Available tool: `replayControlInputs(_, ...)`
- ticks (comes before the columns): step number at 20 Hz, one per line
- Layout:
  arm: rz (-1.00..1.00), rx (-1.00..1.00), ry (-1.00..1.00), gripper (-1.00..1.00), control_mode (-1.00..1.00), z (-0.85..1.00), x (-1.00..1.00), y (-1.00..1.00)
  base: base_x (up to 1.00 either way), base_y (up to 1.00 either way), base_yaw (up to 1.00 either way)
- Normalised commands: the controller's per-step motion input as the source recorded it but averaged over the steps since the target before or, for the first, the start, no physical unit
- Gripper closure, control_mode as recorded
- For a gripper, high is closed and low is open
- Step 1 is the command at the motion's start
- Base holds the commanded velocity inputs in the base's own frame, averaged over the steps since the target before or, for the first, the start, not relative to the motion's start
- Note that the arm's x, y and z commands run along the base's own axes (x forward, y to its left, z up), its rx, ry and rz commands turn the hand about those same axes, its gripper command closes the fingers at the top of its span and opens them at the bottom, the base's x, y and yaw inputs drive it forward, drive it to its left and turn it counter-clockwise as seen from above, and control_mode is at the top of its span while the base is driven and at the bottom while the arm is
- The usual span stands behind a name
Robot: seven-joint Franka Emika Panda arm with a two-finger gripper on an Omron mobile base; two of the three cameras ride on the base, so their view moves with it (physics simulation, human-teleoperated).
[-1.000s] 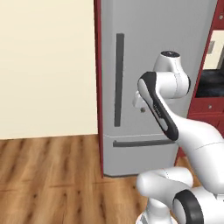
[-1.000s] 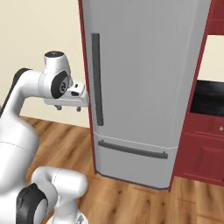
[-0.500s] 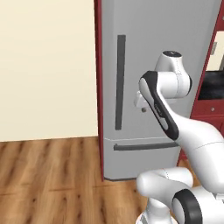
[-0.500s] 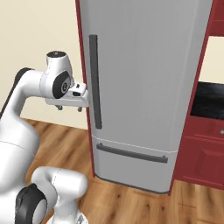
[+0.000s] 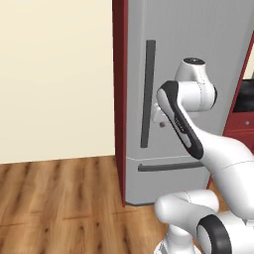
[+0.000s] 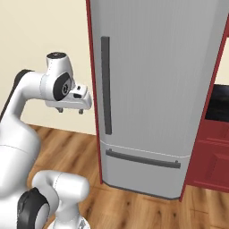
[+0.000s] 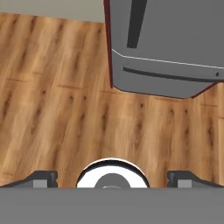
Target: Retrieve the chicken drumstick from the fridge and place it on the saucepan with marinade on the stove.
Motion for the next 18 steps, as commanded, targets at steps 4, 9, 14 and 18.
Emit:
replayControlInputs(4, 0.0, 0.0, 0.0, -1.0, 1.0, 0.0, 0.0, 0.0, 0.0, 0.0, 0.0)
replayControlInputs(9, 0.0, 0.0, -0.07, -1.0, -1.0, 0.0, 0.11, 0.06, 0.0, 0.0, 0.0)
replayControlInputs(14, 0.0, 0.01, -0.4, -1.0, -1.0, 0.16, 0.04, -0.12, 0.0, 0.0, 0.0)
replayControlInputs(18, 0.0, 0.01, -0.44, -1.0, -1.0, 0.23, 0.03, -0.14, 0.0, 0.0, 0.0)
